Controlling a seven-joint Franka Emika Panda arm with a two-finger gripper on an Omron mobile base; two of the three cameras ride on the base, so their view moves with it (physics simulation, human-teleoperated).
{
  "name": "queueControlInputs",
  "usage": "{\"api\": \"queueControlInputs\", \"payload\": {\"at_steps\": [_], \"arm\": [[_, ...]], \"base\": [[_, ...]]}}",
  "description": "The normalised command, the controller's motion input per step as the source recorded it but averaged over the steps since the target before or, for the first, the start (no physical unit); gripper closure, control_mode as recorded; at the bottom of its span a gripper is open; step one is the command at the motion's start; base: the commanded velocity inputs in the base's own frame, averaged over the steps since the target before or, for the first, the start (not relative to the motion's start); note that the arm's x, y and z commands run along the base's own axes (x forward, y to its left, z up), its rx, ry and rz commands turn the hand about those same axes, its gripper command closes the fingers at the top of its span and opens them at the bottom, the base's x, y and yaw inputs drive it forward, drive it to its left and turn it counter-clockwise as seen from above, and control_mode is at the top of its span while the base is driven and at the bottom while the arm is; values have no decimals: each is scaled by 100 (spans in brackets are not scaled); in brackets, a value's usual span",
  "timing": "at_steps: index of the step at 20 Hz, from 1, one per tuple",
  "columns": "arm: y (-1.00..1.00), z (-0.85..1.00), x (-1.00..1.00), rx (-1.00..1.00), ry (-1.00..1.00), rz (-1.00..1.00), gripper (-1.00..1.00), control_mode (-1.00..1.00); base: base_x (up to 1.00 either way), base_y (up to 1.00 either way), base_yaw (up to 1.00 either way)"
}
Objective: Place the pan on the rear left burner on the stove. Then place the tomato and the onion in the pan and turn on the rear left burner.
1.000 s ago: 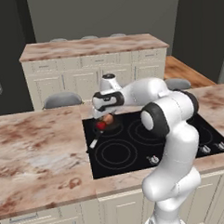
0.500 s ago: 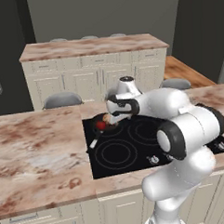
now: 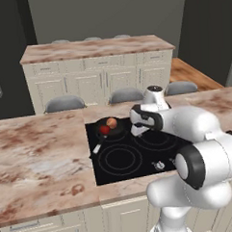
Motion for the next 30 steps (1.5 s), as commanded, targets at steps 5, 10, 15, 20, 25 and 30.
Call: {"api": "queueControlInputs", "payload": {"at_steps": [5,10,15,20,25,30], "arm": [[-72,0,0,0,4,0,-100,-100],[-41,0,0,0,9,0,-100,-100],[-17,-11,-31,0,15,0,-100,-100],[-23,-12,-42,0,15,-1,-100,-100],[-24,-13,-35,-1,9,-1,-100,-100],[-18,-16,-30,-1,6,-1,-100,-100]], "base": [[0,0,0],[0,0,0],[0,0,0],[0,0,0],[0,0,0],[0,0,0]]}}
